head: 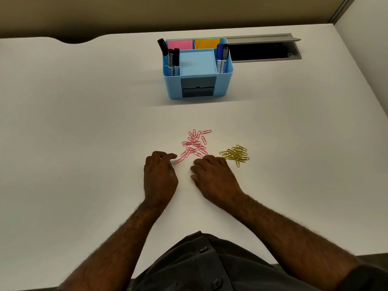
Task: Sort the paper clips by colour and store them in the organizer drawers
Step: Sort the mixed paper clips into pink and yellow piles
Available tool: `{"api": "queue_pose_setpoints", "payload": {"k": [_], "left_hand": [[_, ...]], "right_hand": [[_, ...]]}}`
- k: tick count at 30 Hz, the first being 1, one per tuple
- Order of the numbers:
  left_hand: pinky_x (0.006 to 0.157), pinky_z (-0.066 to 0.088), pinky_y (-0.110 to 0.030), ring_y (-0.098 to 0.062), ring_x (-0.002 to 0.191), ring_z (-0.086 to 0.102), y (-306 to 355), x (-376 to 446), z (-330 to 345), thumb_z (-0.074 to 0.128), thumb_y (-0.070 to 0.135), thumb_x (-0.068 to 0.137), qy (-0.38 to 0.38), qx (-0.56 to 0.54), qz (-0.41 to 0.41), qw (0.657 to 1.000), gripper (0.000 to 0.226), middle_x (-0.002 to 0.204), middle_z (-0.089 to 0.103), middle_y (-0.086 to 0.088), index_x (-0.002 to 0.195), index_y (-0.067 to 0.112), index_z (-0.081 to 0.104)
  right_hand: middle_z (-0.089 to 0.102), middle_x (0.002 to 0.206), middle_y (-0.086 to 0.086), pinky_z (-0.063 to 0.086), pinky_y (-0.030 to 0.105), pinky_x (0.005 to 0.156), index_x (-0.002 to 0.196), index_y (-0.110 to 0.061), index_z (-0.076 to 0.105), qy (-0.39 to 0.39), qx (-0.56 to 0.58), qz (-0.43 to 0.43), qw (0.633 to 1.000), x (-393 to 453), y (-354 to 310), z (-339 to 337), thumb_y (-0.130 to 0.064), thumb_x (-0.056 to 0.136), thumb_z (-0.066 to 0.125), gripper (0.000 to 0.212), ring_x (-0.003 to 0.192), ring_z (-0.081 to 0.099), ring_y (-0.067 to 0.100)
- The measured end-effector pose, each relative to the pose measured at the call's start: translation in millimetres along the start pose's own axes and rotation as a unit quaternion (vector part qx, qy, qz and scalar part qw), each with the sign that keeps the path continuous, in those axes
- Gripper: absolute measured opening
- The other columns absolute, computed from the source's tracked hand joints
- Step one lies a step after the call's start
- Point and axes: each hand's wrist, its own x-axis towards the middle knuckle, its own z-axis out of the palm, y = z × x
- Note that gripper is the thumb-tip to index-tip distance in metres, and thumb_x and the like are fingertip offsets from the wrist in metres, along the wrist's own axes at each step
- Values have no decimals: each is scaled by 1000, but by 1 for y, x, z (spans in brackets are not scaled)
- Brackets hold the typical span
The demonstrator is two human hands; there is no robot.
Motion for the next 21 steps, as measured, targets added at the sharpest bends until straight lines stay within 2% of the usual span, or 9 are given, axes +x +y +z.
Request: {"api": "queue_pose_setpoints", "payload": {"k": [5, 7, 9, 11, 12, 13, 15, 18, 21], "left_hand": [[82, 48, -33, -27, 96, 54, 3, 0, 4, 52, 4, 86, -4, -6, 16, 1000, 25, 104, 61, -10, 106, 10, 65], [83, 50, -41, -27, 98, 54, 3, 2, 5, 51, 17, 89, -6, 11, 44, 999, 25, 108, 59, -9, 111, 13, 62], [96, 45, -41, -27, 116, 49, 2, 5, 6, 48, 38, 91, -35, 44, 79, 995, 40, 127, 52, -7, 126, 19, 53], [113, 26, -39, -23, 141, 26, 4, 14, 8, 41, 55, 90, -101, 90, 119, 984, 62, 153, 28, -4, 144, 28, 28], [116, 16, -38, -21, 146, 11, 5, 21, 11, 35, 61, 90, -134, 111, 141, 975, 69, 159, 12, -1, 148, 31, 14], [117, 8, -38, -19, 147, -1, 7, 29, 14, 30, 64, 89, -161, 128, 162, 965, 72, 160, -1, 1, 148, 33, 4], [119, 2, -37, -17, 146, -11, 11, 44, 22, 23, 66, 89, -189, 146, 198, 951, 73, 159, -12, 3, 148, 34, -5], [121, 3, -38, -15, 147, -10, 18, 62, 34, 21, 62, 91, -204, 160, 244, 935, 67, 159, -12, 5, 147, 35, -4], [121, 5, -37, -14, 147, -4, 25, 74, 43, 21, 55, 95, -216, 156, 284, 921, 59, 160, -4, 6, 148, 34, 5]], "right_hand": [[63, 124, 2, 44, 39, 92, 116, -17, 62, 20, -22, -7, 1000, -25, 18, 4, -36, 91, 45, 36, 115, 55, 25], [58, 132, 5, 38, 40, 97, 120, -16, 60, 30, -19, 26, 999, -30, 28, 3, -37, 92, 42, 39, 122, 51, 27], [45, 145, 5, 27, 40, 104, 129, -19, 52, 47, -5, 87, 995, -33, 39, 1, -43, 91, 43, 46, 132, 40, 27], [25, 155, 3, 17, 39, 112, 142, -23, 34, 48, 12, 162, 986, -33, 51, -4, -54, 89, 44, 62, 142, 21, 24], [14, 158, 3, 12, 40, 115, 146, -25, 24, 39, 16, 190, 981, -31, 56, -6, -60, 87, 43, 71, 145, 10, 24], [5, 159, 3, 7, 41, 116, 148, -27, 14, 27, 19, 209, 977, -28, 60, -7, -65, 85, 40, 78, 146, 2, 24], [-6, 159, 2, 3, 43, 116, 148, -31, 2, 5, 33, 229, 973, -20, 63, -5, -73, 82, 34, 84, 145, -7, 24], [-6, 159, 1, 7, 43, 117, 147, -35, 3, -11, 50, 217, 975, -9, 59, 2, -73, 83, 30, 80, 146, -5, 24], [8, 159, 4, 13, 38, 117, 148, -30, 11, -4, 64, 158, 985, 0, 56, 7, -57, 92, 34, 67, 145, 7, 22]]}}
